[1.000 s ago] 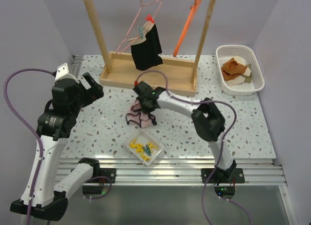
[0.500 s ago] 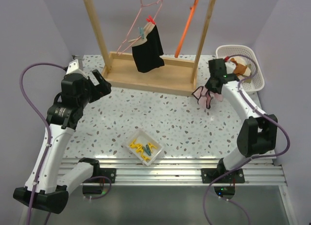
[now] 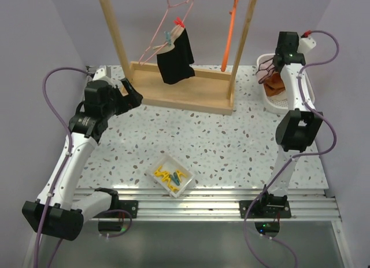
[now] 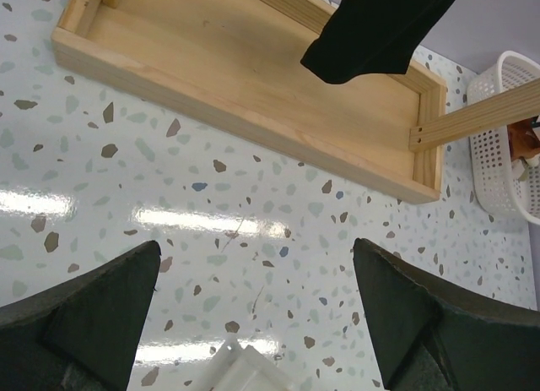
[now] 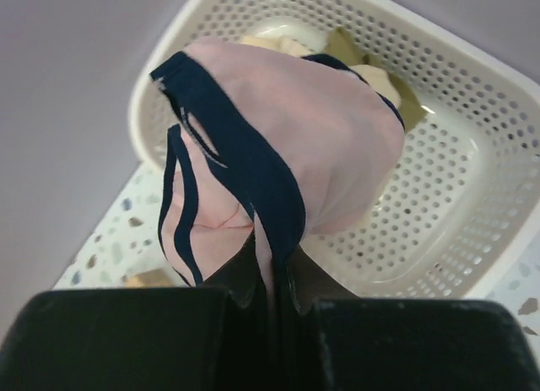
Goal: Remove the underwear clipped to the hanger
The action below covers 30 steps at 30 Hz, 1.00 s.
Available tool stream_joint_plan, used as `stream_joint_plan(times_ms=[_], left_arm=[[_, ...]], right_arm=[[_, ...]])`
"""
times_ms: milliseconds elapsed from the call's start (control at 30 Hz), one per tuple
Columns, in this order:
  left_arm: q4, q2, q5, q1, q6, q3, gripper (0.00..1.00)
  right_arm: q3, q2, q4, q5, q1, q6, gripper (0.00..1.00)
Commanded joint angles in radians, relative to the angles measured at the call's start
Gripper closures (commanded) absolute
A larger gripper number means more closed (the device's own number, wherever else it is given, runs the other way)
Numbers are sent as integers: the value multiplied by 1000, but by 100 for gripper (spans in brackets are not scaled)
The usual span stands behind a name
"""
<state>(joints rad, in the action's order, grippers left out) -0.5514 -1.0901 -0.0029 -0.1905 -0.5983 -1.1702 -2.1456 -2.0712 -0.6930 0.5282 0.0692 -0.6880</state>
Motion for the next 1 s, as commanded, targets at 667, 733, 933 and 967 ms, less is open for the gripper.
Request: stream_joint_plan(times_ms=[667, 733, 933, 967], left_arm=[[93, 1, 41, 8, 20, 27, 0], [52, 1, 40, 10, 22, 23, 0], [14, 42, 67, 10, 19, 69, 0], [16, 51, 78, 10, 18, 75, 0]], right_arm=[[504, 302, 101, -8, 47, 70, 2], [567, 393, 47, -130, 47, 79, 2], [815, 615, -33, -714, -3, 267, 9], [841, 638, -45, -758, -35, 325, 10]])
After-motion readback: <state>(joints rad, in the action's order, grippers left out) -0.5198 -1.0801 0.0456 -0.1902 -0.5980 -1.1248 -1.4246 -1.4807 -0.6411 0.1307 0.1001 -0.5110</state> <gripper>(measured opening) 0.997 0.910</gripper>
